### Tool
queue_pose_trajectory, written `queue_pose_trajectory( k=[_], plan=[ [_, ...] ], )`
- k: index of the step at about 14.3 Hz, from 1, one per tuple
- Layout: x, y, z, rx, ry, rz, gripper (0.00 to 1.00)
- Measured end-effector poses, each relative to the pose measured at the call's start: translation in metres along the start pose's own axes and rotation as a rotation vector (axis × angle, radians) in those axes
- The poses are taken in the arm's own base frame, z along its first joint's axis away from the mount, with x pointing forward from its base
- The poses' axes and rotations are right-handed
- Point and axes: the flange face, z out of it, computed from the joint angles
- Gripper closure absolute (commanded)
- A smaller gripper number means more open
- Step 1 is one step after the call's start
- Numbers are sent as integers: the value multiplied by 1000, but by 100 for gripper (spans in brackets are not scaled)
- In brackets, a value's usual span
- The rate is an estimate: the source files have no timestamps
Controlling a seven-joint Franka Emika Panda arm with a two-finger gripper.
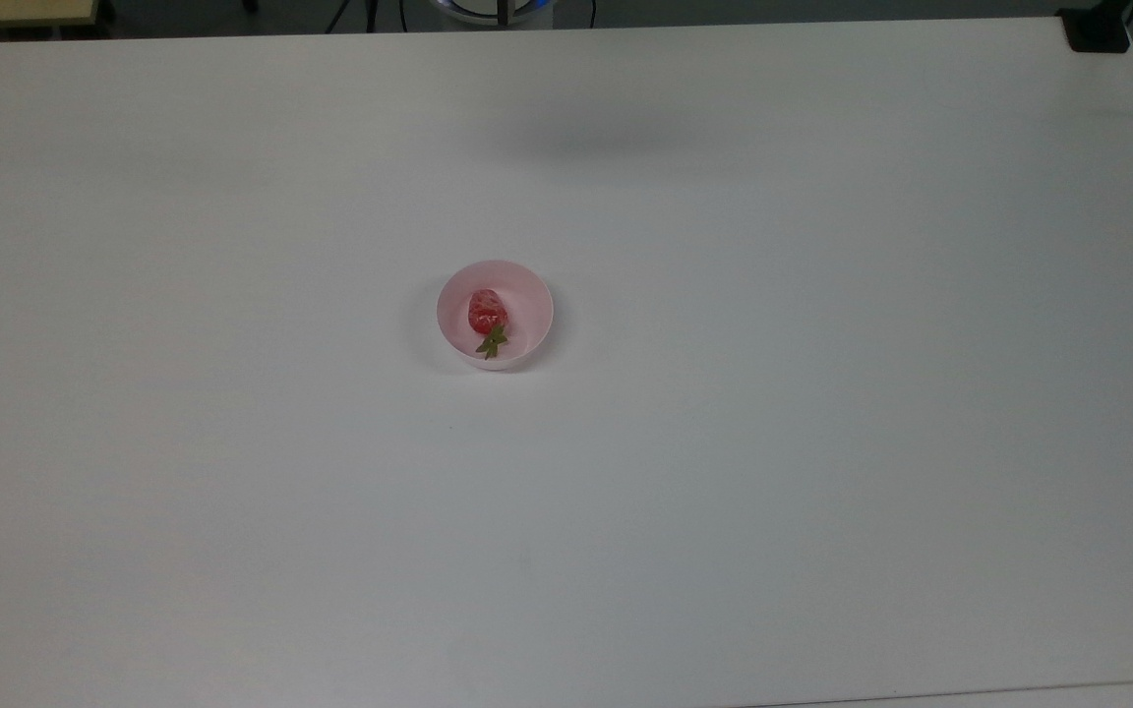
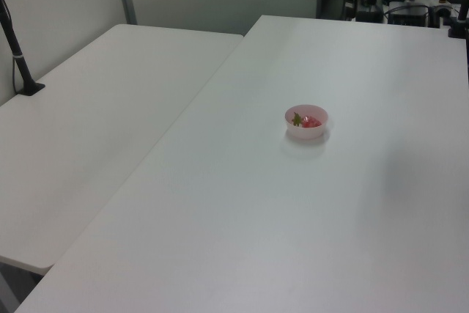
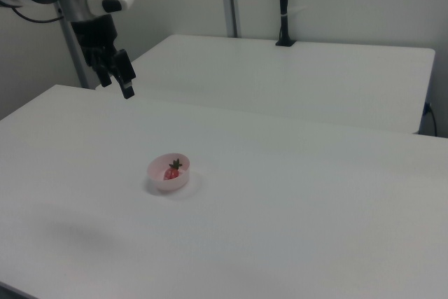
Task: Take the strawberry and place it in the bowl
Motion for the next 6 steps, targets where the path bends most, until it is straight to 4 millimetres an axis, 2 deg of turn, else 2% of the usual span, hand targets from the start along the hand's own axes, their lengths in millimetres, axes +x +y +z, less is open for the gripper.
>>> queue_pose_trajectory(
  k=[3,6],
  plan=[
    [4,-3,8,-19,5,-110,0],
    [10,5,9,-16,14,-144,0]
  ],
)
